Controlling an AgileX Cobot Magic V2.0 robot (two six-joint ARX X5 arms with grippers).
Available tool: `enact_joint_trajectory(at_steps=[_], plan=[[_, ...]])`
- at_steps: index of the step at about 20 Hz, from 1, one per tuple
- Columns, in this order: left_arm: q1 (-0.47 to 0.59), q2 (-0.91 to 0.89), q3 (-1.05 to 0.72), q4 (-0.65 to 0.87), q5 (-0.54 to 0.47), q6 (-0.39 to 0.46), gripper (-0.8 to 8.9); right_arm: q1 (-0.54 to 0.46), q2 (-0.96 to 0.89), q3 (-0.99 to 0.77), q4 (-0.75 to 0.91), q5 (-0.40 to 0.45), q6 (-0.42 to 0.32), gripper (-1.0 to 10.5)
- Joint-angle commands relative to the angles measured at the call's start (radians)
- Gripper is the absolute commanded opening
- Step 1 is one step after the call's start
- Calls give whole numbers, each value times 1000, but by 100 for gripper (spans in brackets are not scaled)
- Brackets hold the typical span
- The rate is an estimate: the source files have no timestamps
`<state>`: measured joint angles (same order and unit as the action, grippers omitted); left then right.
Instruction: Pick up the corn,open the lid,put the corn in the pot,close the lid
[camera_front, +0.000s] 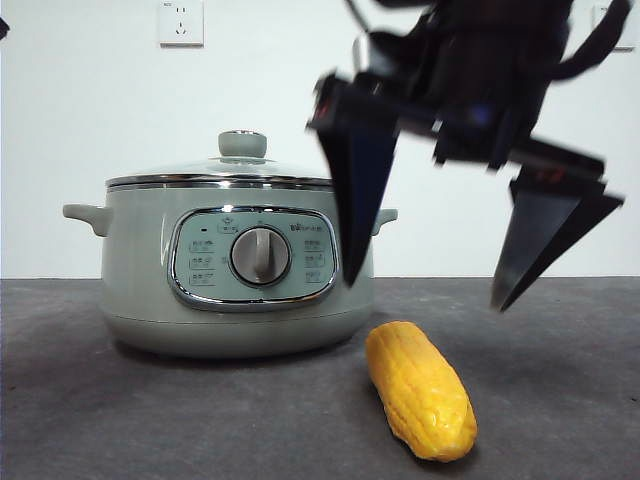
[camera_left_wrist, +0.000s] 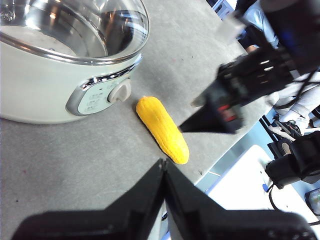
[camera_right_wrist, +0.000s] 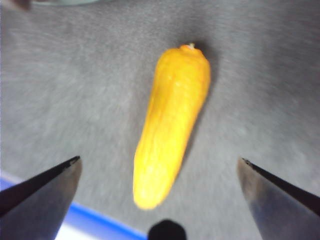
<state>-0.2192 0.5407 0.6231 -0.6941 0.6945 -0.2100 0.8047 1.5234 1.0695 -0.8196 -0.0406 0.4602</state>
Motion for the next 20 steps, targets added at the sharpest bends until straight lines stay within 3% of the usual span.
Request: enact_joint_trajectory(at_steps=[1, 11, 15, 18, 20], plan=[[-3, -2, -2, 3, 0, 13, -6, 2, 55, 4, 28, 6, 7, 545], [-3, -2, -2, 3, 0, 24, -6, 2, 190, 5, 90, 41, 7, 515], [-3, -2, -2, 3, 0, 24, -6, 2, 203, 5, 78, 22, -22, 273], [-3, -2, -2, 3, 0, 24, -6, 2, 204, 5, 78, 6, -56, -9], [-3, -2, -2, 4, -3, 24, -6, 2, 204, 5, 77, -26, -80, -16]])
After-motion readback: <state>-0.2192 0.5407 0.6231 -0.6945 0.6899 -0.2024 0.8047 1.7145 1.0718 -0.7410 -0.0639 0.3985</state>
